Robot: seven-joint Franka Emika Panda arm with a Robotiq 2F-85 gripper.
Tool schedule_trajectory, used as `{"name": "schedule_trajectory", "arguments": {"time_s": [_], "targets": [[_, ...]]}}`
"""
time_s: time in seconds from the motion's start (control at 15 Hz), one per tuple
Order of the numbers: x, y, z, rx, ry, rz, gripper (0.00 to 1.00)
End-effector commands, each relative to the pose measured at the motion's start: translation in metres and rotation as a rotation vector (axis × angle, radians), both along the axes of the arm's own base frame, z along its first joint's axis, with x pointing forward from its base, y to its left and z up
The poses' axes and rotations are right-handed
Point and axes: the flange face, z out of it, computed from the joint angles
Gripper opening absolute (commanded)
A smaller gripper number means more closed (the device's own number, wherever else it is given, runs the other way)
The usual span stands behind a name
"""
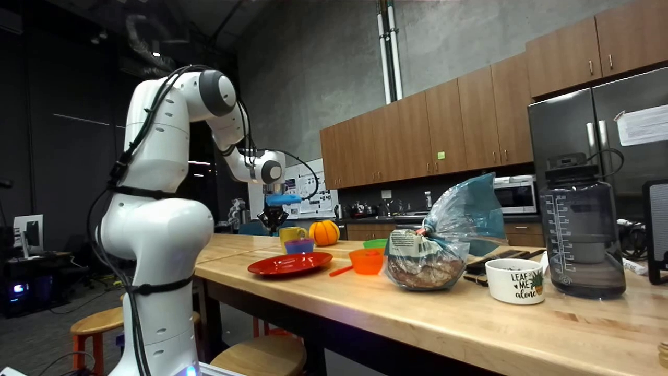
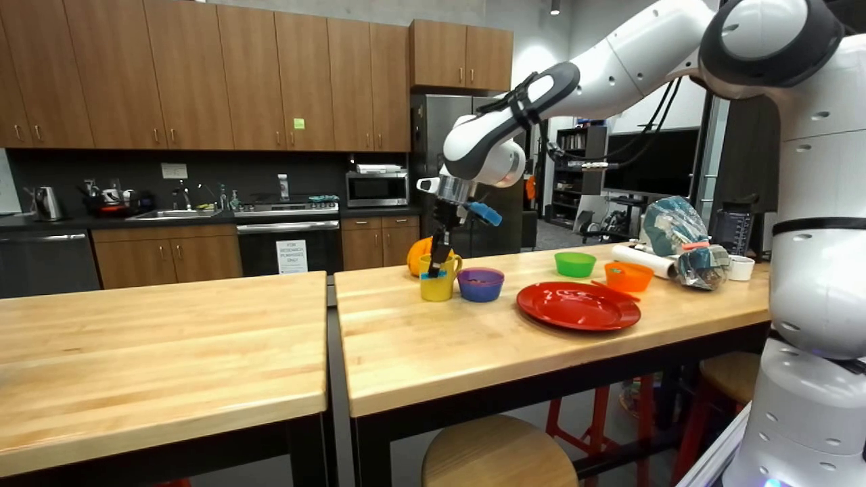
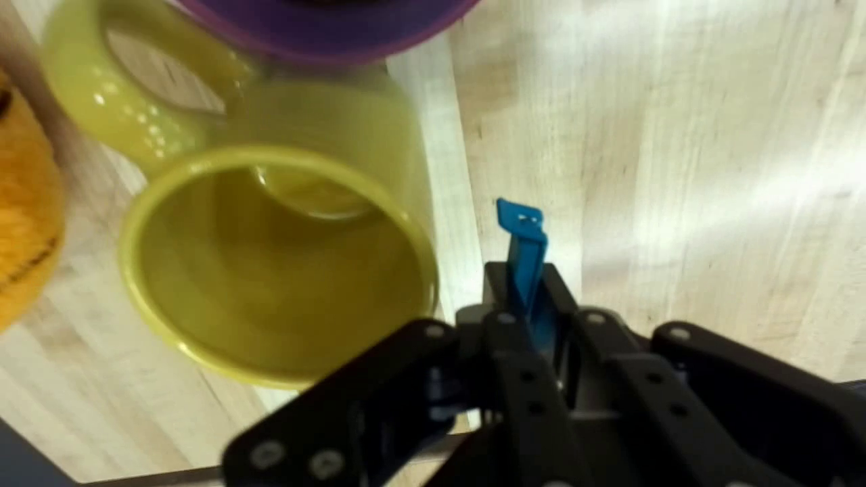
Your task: Lift the blue clip and put it in the green bowl
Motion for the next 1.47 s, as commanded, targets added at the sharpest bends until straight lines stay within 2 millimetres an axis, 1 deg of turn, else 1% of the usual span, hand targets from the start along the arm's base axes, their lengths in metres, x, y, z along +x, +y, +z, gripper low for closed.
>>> {"name": "schedule_trajectory", "arguments": {"time_s": [0.0,0.2,0.47,0.67,1.07,1.27,1.4], "targets": [[-0.034,-0.033,0.025,-0.003,0.012,-0.082,0.03],[-0.048,-0.065,0.030,-0.033,0.006,-0.160,0.03],[-0.060,-0.113,0.019,-0.075,-0.003,-0.246,0.03],[-0.066,-0.151,0.010,-0.122,-0.014,-0.324,0.03],[-0.079,-0.223,0.007,-0.173,-0.045,-0.503,0.03],[-0.085,-0.256,0.007,-0.197,-0.042,-0.569,0.03],[-0.086,-0.274,0.004,-0.198,-0.044,-0.619,0.03]]}}
